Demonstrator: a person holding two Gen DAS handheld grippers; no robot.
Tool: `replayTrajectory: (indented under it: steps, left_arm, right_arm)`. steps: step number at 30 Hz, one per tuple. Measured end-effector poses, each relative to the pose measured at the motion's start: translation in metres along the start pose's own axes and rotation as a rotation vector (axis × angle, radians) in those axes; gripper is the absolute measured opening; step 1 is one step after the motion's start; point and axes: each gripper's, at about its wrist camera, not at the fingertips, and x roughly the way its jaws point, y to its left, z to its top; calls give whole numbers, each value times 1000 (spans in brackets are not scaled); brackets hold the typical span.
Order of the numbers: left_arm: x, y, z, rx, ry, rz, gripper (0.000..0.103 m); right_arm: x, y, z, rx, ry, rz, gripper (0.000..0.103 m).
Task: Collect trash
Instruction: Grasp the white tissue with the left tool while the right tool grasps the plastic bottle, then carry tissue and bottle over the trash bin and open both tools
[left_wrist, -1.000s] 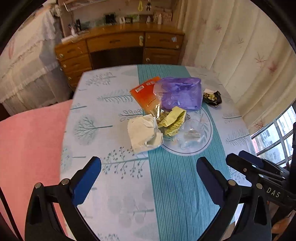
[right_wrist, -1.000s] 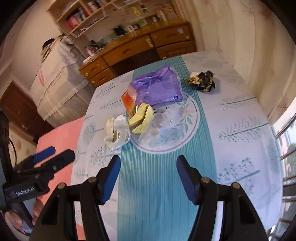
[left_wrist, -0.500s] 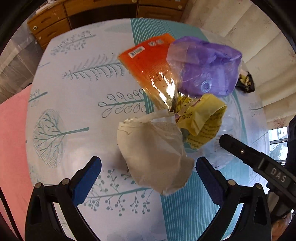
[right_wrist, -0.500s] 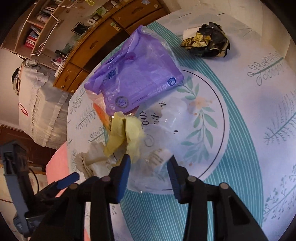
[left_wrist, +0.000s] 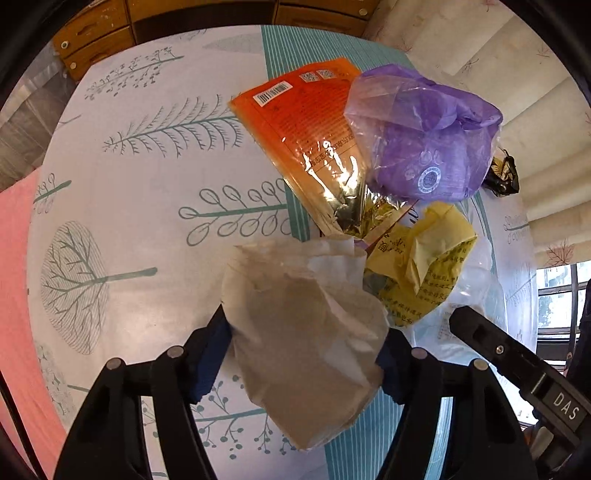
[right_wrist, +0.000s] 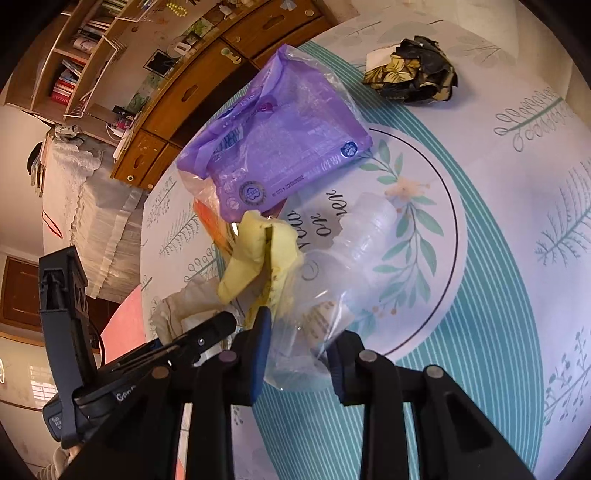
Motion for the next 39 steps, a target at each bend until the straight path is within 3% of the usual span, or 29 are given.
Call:
replayTrajectory:
  steps: [5, 14, 20, 28, 32, 39]
  left_arm:
    - [-15, 1, -12, 30, -31, 13, 64]
    - [-63, -11, -72, 63, -95, 1, 63]
    - [-104, -39, -142, 64, -156, -5, 63]
    - [-141, -90, -262, 65, -221, -2, 64]
    - [-145, -111, -318, 96, -203, 14, 64]
    - [-133, -136, -372, 200, -135, 46, 64]
  right_arm:
    - [-18, 0, -16, 15, -36, 11, 28]
    - [-68, -4, -60, -23, -75, 25, 28]
    - [-118, -19, -117, -103, -81, 47, 28]
    - [-183, -54, -190, -219, -79, 54, 28]
    - [-201, -77, -230, -245, -61, 50, 28]
    - [-203, -117, -295, -220, -11, 11, 28]
